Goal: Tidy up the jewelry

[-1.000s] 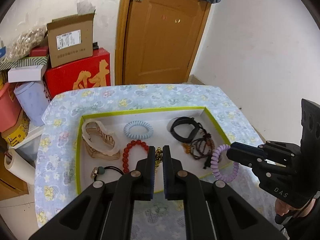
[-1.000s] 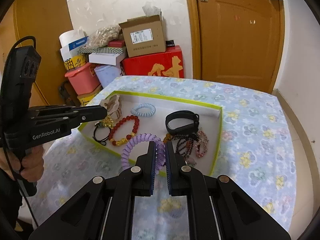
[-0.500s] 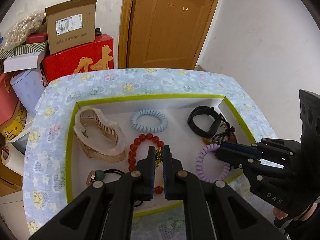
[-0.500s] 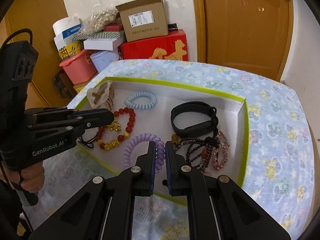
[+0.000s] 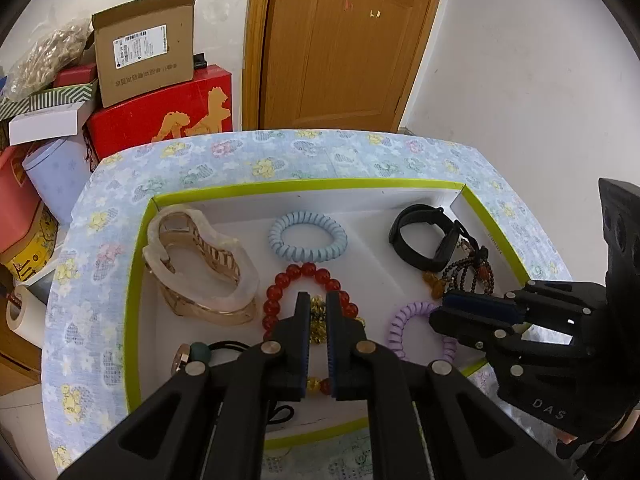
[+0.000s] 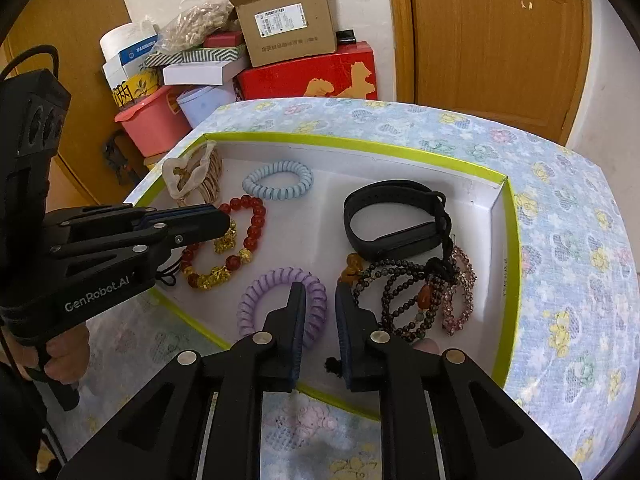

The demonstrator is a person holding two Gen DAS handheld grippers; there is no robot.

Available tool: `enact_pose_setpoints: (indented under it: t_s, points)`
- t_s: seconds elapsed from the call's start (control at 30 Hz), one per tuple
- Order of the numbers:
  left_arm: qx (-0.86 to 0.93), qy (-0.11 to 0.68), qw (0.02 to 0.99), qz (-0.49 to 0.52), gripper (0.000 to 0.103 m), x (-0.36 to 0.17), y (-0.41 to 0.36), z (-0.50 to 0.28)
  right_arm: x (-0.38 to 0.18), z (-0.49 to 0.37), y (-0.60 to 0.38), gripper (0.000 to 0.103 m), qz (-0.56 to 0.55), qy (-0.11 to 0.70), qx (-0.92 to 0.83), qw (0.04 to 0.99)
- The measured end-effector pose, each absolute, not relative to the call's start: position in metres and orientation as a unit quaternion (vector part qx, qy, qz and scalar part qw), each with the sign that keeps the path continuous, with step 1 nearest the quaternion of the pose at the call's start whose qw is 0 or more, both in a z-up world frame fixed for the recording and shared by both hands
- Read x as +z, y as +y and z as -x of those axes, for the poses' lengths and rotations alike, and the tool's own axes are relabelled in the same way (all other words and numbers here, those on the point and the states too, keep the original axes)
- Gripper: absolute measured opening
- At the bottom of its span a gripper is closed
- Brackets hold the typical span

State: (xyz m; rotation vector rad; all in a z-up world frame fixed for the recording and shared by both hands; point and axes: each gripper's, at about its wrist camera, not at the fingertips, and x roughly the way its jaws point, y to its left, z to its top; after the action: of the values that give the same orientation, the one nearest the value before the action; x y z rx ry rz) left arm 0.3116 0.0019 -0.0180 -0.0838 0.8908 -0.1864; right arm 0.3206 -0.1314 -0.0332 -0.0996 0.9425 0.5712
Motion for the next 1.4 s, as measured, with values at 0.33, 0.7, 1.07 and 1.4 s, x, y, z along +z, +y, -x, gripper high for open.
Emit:
enact_pose_setpoints:
  t_s: [0.33, 0.7, 1.07, 1.4]
  points:
    - [-0.073, 0.407, 0.909, 0.048, 0.022, 0.003, 0.008, -0.291, -0.011, -0.299, -0.146, 0.032, 0.033, 0.426, 0.268, 0.863]
    - [-0.027, 0.391, 0.919, 0.045, 0.022, 0.024, 0.005, -0.208, 0.009, -0.233, -0.182, 0.032, 0.02, 0.416, 0.253, 0.873]
    - [0.0, 0.381, 0.924, 0.037, 0.022, 0.035, -0.009, -0.121, 0.022, -0.153, -0.191, 0.034, 0.034, 0.403, 0.256, 0.878]
    - [0.011, 0.382, 0.923, 0.036, 0.022, 0.032, -0.015, -0.077, 0.028, -0.107, -0.189, 0.041, 0.045, 0.394, 0.257, 0.881]
